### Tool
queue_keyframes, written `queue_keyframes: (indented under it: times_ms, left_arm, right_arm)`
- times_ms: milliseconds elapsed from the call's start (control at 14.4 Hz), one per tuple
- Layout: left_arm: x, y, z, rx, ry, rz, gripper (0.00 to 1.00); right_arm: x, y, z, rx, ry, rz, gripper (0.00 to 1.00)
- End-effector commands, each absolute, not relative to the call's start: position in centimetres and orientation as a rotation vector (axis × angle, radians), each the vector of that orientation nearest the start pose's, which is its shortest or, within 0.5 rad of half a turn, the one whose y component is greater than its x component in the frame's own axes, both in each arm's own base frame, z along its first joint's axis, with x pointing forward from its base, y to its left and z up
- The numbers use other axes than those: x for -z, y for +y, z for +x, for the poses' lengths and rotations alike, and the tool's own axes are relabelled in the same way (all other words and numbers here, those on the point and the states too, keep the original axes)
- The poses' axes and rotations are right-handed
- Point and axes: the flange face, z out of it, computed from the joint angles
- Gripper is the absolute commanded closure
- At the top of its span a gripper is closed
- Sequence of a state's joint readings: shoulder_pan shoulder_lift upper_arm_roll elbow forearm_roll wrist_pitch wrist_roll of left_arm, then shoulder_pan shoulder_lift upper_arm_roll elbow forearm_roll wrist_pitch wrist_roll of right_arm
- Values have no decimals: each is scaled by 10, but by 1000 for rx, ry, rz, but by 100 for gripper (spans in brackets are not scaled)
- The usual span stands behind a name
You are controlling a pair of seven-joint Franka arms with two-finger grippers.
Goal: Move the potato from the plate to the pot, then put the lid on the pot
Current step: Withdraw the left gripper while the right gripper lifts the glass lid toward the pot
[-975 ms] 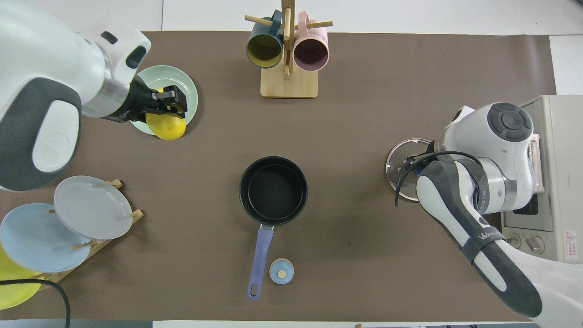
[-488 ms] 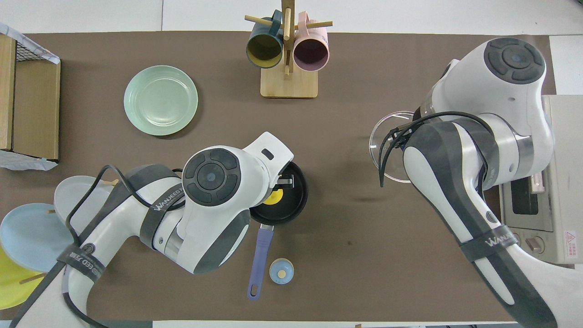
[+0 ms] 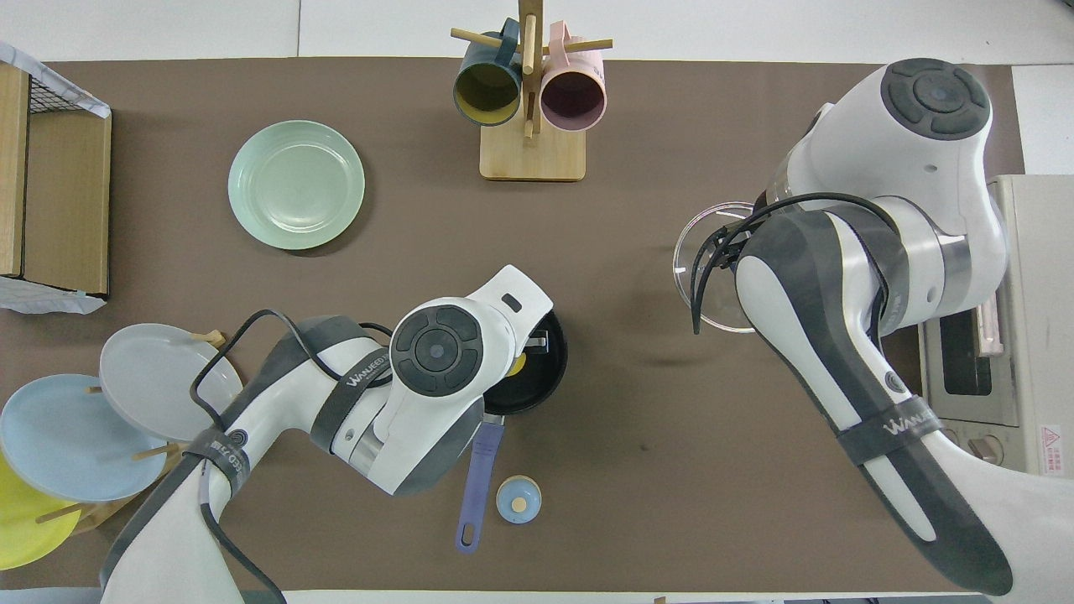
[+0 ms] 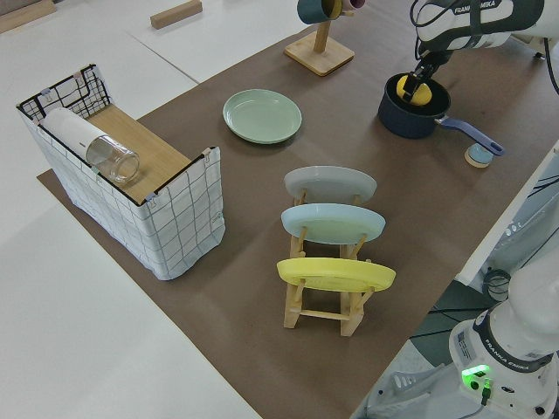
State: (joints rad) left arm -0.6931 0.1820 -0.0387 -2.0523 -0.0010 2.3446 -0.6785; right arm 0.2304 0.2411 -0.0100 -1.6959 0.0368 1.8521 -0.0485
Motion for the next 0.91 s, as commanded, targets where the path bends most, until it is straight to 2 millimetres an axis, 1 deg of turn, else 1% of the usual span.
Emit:
queue_keyframes:
  times_ms: [0, 139, 279, 348, 488, 557, 836]
  left_arm:
    - [-339, -401, 433, 189, 74, -3188, 100]
    - [-330, -403, 430, 177, 83, -3176, 100]
    - [-326, -403, 427, 169, 91, -3170, 100]
    - [-321, -407, 418, 160, 114, -3166, 100]
    - [-315, -406, 414, 158, 122, -3165, 100]
    - [-315, -406, 413, 161, 126, -3165, 100]
    - [-311, -404, 411, 163, 155, -3145, 100]
  right_arm:
    - [-455, 150, 609, -131, -404, -3060, 100]
    - [-456, 154, 607, -140, -387, -3063, 100]
    - [-459, 156, 608, -131, -384, -3061, 100]
    - [-460, 156, 608, -142, -383, -3063, 100]
    - [-459, 160, 608, -143, -391, -3064, 100]
    - [-459, 169, 607, -141, -409, -3062, 100]
    - [-459, 175, 605, -144, -387, -3073, 100]
